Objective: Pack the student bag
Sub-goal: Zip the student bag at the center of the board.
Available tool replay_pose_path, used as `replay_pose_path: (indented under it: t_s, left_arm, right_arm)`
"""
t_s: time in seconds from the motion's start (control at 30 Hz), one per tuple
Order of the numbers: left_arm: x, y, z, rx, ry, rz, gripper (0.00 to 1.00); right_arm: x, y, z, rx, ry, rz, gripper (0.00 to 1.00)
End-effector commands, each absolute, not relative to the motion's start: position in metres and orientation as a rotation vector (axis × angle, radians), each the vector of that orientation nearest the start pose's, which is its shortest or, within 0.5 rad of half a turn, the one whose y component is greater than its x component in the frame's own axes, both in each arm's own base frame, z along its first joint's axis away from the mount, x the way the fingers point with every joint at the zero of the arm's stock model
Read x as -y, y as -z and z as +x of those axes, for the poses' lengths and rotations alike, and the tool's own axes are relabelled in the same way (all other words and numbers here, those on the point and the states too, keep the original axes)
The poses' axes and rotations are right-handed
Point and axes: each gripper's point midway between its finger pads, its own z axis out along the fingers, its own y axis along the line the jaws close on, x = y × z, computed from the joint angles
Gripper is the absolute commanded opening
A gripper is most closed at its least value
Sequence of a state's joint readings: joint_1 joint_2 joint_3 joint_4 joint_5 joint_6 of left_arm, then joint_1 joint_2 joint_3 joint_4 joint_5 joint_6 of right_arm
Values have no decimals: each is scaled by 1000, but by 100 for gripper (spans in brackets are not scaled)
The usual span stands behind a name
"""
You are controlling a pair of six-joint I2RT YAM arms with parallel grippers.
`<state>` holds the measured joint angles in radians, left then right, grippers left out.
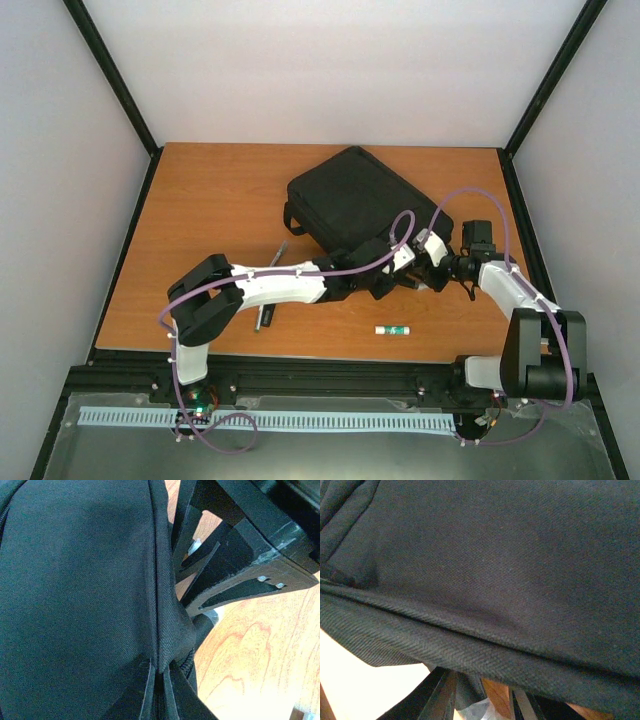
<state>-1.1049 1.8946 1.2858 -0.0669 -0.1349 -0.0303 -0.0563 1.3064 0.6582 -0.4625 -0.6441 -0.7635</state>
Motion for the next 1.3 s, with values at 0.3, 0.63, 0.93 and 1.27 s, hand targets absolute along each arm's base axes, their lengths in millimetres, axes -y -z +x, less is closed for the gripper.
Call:
replay_pose_path:
  t_s: [0.3,0.63,0.93,1.27]
  left_arm:
    - [484,-224,266,-1801,629,977,1]
    - [484,-212,268,-1822,616,981,1]
    - [479,-200,272,-1844,565,1003,1]
    - [464,-163,252,-1905,590,1088,1]
  right_arm:
    - [-75,-104,326,-2152,-372,-869,16]
    - [-76,-111,311,-2139,-360,-931,5]
    - [-79,-108,290,-2167,-396,-1063,3]
    - [-45,-68,279,-2369,-351,-1123,3]
